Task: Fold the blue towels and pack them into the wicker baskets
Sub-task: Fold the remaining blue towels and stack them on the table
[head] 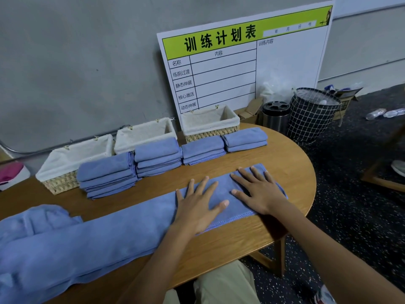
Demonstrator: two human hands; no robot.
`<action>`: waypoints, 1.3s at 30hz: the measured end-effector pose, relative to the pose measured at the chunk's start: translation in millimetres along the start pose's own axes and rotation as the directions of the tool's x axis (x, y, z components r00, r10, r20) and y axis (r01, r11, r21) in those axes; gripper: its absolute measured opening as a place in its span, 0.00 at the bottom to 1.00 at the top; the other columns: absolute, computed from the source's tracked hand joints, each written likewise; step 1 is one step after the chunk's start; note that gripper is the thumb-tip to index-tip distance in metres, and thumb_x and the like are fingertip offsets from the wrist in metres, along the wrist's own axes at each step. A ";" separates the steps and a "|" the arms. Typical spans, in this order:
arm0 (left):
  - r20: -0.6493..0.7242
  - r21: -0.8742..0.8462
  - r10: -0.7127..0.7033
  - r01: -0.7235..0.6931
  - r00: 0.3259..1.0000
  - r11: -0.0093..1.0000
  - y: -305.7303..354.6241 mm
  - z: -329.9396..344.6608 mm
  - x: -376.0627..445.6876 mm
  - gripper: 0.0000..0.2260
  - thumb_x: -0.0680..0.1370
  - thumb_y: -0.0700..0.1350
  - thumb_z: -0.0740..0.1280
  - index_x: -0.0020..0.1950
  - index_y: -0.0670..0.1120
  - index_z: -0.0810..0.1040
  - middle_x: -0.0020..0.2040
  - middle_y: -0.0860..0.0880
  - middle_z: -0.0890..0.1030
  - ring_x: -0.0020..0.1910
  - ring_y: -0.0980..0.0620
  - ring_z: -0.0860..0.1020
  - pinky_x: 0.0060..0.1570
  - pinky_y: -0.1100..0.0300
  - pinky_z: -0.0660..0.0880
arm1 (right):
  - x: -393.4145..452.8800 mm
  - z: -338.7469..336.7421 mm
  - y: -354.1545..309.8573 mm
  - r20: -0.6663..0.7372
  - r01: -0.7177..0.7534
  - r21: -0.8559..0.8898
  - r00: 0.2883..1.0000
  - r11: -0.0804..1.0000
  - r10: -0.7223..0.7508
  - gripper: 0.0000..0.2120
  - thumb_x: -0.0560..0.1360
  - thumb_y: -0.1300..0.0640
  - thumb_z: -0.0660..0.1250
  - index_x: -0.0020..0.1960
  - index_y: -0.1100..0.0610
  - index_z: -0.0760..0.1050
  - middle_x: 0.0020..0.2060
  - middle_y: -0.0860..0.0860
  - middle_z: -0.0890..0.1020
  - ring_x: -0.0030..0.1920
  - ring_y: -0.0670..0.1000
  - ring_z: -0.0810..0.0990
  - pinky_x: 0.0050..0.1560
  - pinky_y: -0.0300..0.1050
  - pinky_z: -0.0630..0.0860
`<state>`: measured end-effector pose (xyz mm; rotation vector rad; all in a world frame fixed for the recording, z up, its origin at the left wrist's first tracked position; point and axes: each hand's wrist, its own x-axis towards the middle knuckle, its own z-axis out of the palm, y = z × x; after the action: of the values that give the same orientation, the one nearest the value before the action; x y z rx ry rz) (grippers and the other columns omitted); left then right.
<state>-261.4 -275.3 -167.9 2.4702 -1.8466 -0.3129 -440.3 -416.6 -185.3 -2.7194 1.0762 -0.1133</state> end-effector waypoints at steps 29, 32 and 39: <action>-0.015 -0.027 -0.233 0.233 0.972 0.972 -69.0 -0.9 -30.9 0.42 0.73 0.78 0.46 0.81 0.61 0.42 0.81 0.56 0.36 0.80 0.45 0.34 0.74 0.33 0.37 | 19.8 8.1 -53.6 0.070 0.167 0.000 0.984 0.986 -0.167 0.40 0.69 0.27 0.32 0.79 0.36 0.42 0.80 0.40 0.42 0.79 0.49 0.38 0.77 0.55 0.38; -0.003 -0.027 -0.206 0.206 0.978 0.978 -69.3 -1.3 -29.2 0.42 0.72 0.79 0.46 0.81 0.61 0.41 0.81 0.57 0.36 0.80 0.46 0.33 0.74 0.33 0.36 | 23.3 4.6 -42.9 0.079 0.164 -0.014 0.984 0.986 -0.163 0.39 0.69 0.25 0.32 0.78 0.35 0.41 0.79 0.39 0.41 0.79 0.47 0.37 0.78 0.54 0.37; -0.050 0.034 -0.293 0.295 0.955 0.955 -114.7 1.7 -64.9 0.42 0.72 0.79 0.43 0.81 0.61 0.40 0.81 0.56 0.35 0.80 0.47 0.34 0.75 0.35 0.36 | 24.1 5.1 -37.1 0.074 0.157 -0.051 0.985 0.986 -0.153 0.47 0.62 0.21 0.22 0.79 0.35 0.40 0.79 0.39 0.41 0.79 0.48 0.38 0.78 0.54 0.39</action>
<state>-170.9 -180.1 -178.3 2.7563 -1.4803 -0.2289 -397.2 -405.8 -182.1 -2.8322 0.8610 -0.0125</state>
